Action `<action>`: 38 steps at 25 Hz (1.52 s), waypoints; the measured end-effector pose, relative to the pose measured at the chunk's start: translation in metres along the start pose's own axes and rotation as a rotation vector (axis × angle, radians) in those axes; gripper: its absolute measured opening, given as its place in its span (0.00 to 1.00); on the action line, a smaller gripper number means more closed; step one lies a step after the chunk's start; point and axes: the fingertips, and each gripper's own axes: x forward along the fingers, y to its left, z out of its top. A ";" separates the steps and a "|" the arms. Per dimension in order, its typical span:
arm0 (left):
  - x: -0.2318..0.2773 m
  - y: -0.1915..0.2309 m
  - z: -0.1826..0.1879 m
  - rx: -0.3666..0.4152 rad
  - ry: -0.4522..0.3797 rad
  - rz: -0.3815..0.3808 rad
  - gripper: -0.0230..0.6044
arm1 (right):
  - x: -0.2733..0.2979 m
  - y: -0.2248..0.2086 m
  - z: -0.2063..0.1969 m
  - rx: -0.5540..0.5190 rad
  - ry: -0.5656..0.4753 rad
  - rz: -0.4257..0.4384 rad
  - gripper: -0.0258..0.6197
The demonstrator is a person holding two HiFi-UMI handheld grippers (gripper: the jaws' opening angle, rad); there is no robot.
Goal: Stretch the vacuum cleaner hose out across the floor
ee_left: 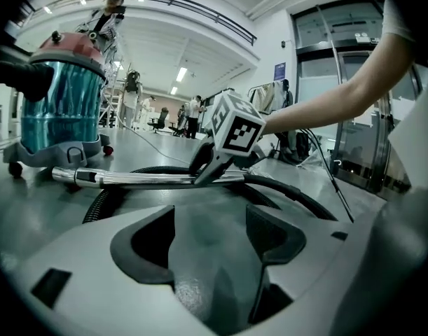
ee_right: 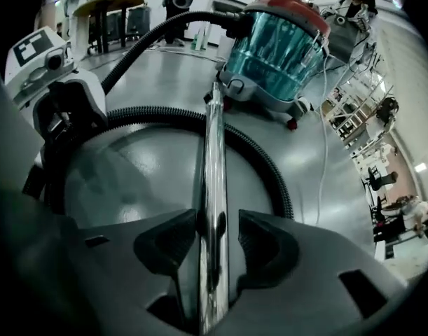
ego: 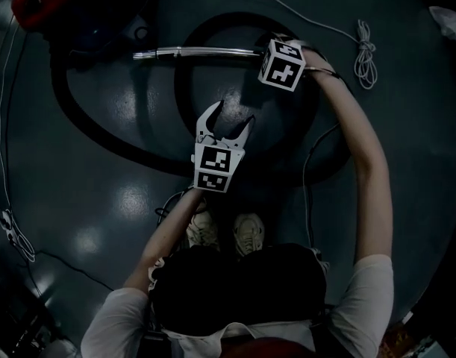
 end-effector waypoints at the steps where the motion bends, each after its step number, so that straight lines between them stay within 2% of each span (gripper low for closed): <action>1: 0.002 0.005 0.003 -0.018 -0.007 0.004 0.52 | 0.008 0.002 0.008 -0.002 0.001 0.022 0.34; 4: 0.009 0.022 0.007 -0.061 -0.018 0.023 0.52 | 0.027 0.011 0.018 -0.021 0.023 0.060 0.34; 9: 0.021 0.040 0.018 -0.096 -0.044 0.046 0.52 | 0.046 0.012 0.025 -0.001 0.059 0.068 0.34; 10: 0.024 0.041 0.020 -0.099 -0.048 0.046 0.52 | 0.048 0.011 0.024 0.002 0.069 0.061 0.31; 15: 0.026 0.034 0.024 -0.067 -0.040 0.016 0.52 | 0.037 0.009 0.003 0.090 0.121 0.030 0.31; 18: 0.029 0.026 0.032 -0.022 -0.030 0.004 0.52 | 0.025 0.009 -0.016 0.161 0.110 0.009 0.31; 20: 0.033 0.016 0.043 0.021 -0.037 -0.014 0.52 | 0.012 0.004 -0.046 0.276 0.101 -0.018 0.31; 22: 0.039 0.001 0.053 0.058 -0.049 -0.046 0.52 | -0.008 0.000 -0.097 0.429 0.130 -0.064 0.31; 24: 0.046 -0.013 0.058 0.083 -0.050 -0.071 0.52 | -0.035 0.001 -0.160 0.590 0.203 -0.134 0.31; 27: 0.053 -0.032 0.059 0.129 -0.045 -0.100 0.52 | -0.089 0.017 -0.264 0.814 0.378 -0.272 0.31; 28: 0.055 -0.037 0.059 0.142 -0.044 -0.109 0.52 | -0.099 0.028 -0.287 0.889 0.385 -0.286 0.31; 30: 0.057 -0.045 0.057 0.158 -0.040 -0.125 0.52 | -0.114 0.056 -0.321 1.011 0.375 -0.293 0.31; 34: 0.057 -0.058 0.048 0.198 -0.013 -0.138 0.52 | -0.136 0.113 -0.363 1.160 0.335 -0.290 0.31; 38: 0.051 -0.067 0.033 0.221 0.021 -0.144 0.52 | -0.163 0.166 -0.420 1.310 0.396 -0.351 0.31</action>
